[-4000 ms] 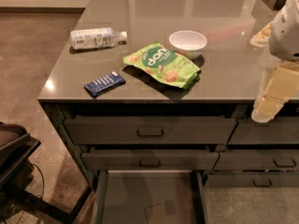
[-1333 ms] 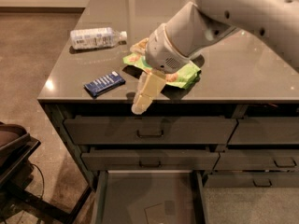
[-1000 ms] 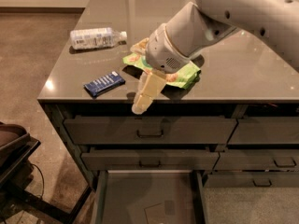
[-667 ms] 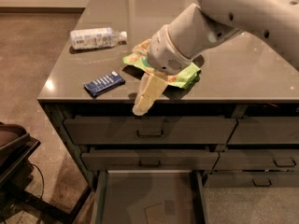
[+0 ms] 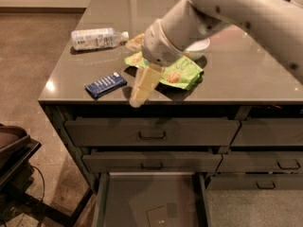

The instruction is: Place rxbar blueberry into bottom drawer

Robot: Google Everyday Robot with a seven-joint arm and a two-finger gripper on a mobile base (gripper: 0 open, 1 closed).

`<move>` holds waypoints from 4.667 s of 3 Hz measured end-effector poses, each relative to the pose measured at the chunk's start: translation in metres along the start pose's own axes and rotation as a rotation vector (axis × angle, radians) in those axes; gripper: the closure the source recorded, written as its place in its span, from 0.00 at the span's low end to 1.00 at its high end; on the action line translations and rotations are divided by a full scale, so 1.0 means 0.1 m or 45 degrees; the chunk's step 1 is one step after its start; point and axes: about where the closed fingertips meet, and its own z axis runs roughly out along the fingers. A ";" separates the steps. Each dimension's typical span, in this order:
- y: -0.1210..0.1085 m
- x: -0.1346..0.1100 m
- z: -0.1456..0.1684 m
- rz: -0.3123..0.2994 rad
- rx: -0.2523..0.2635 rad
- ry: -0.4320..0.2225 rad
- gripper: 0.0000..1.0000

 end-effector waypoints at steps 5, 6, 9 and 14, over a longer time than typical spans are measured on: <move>-0.87 -0.07 0.71 -0.109 -0.119 -0.161 0.00; -0.91 -0.11 0.68 -0.113 -0.105 -0.170 0.00; -0.67 -0.13 1.02 -0.064 -0.125 -0.215 0.00; -0.60 0.03 1.28 0.038 -0.113 -0.168 0.00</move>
Offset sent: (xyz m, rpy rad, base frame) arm 0.0389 0.0306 -0.0014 0.0353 -0.0239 0.0915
